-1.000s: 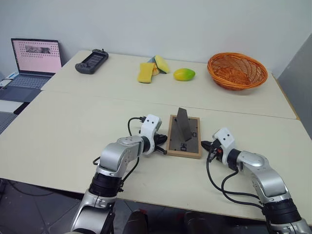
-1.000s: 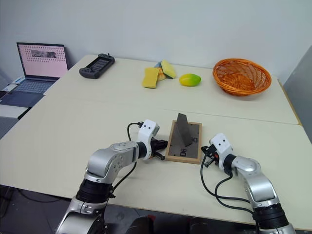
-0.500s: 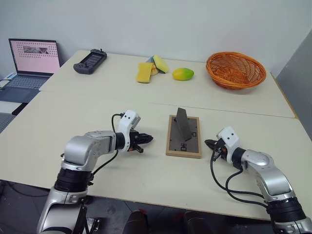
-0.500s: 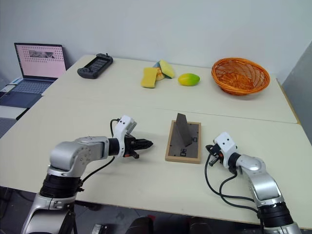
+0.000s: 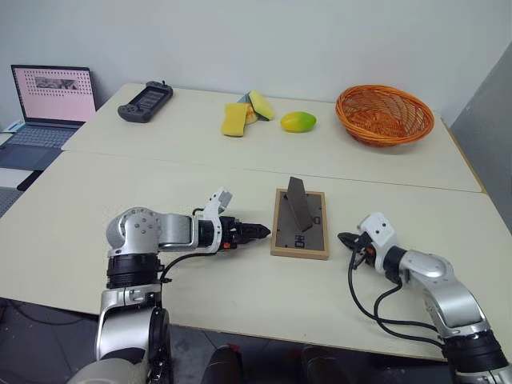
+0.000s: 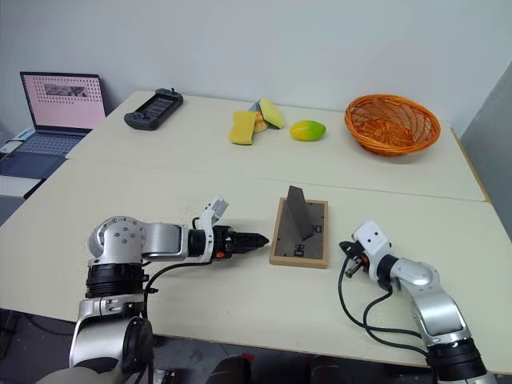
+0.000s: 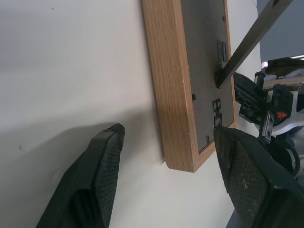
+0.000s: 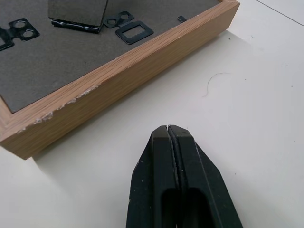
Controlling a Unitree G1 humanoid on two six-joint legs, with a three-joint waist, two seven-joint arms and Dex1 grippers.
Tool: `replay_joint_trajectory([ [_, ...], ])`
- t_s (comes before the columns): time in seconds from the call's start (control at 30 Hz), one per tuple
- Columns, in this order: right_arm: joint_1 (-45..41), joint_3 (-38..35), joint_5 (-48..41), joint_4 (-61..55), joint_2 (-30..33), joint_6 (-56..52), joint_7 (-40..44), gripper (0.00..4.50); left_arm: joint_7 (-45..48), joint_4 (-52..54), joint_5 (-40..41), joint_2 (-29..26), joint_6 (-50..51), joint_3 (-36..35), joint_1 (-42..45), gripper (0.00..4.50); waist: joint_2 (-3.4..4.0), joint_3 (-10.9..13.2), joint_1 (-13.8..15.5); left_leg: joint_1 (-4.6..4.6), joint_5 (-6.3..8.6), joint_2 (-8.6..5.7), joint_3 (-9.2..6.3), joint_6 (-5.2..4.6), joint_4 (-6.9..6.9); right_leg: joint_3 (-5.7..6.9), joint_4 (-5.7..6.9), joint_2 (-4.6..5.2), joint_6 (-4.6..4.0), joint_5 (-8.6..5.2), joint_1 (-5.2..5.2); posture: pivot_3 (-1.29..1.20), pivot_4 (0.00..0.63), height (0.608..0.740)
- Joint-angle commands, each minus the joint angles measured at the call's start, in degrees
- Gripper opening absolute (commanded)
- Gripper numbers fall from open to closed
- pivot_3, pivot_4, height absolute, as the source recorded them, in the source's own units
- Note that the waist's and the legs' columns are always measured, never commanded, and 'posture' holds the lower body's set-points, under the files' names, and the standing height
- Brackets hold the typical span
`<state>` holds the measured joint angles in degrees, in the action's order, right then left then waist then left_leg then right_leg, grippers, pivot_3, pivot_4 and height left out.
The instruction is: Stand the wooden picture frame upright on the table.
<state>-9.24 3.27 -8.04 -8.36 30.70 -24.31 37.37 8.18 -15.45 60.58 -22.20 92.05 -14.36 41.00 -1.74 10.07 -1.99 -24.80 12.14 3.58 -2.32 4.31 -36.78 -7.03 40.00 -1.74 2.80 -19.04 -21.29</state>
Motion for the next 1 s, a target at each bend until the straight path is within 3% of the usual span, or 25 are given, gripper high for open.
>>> replay_joint_trajectory([
  [0.03, 1.0, -1.0, -0.1, -1.8, 0.8, 0.3, 0.0, 0.00, -6.0, -4.4, 7.6, -2.0, 0.5, 1.7, 1.9, 3.12, 0.00, 0.0, 0.0, 0.00, 0.00, 0.00, -0.01, 0.00, 0.00, 0.01, 0.00, 0.00, 0.00, 0.00, 0.01, 0.00, 0.150, 0.740],
  [0.3, 3.1, -0.8, 1.2, -2.7, 1.2, 1.6, -0.9, 0.00, -7.3, -9.6, 16.4, -4.8, 0.5, 6.8, 4.6, 4.48, 0.01, 0.0, 0.1, 0.01, -0.01, -0.02, -0.02, 0.01, -0.01, 0.04, 0.00, 0.00, 0.00, 0.00, 0.02, 0.00, 0.150, 0.740],
  [0.53, 3.3, 0.7, 2.3, -3.8, 0.6, 2.4, -1.9, 0.00, -5.9, -12.0, 15.5, -4.1, 0.5, 8.5, 5.6, 4.48, 0.01, 0.0, 0.1, 0.01, -0.01, -0.03, -0.01, 0.02, 0.00, 0.04, 0.00, 0.00, 0.00, 0.00, 0.02, 0.00, 0.150, 0.740],
  [1.0, 0.7, 4.1, 4.0, -4.2, -3.5, 1.2, -4.2, 0.00, -1.0, -15.0, 2.5, 2.2, 0.5, 7.1, 6.4, 4.48, 0.26, -0.2, 0.2, 0.02, -0.02, -0.09, -0.01, 0.04, -0.04, 0.02, -0.03, 0.02, 0.00, 0.00, 0.11, 0.00, 0.150, 0.740],
])
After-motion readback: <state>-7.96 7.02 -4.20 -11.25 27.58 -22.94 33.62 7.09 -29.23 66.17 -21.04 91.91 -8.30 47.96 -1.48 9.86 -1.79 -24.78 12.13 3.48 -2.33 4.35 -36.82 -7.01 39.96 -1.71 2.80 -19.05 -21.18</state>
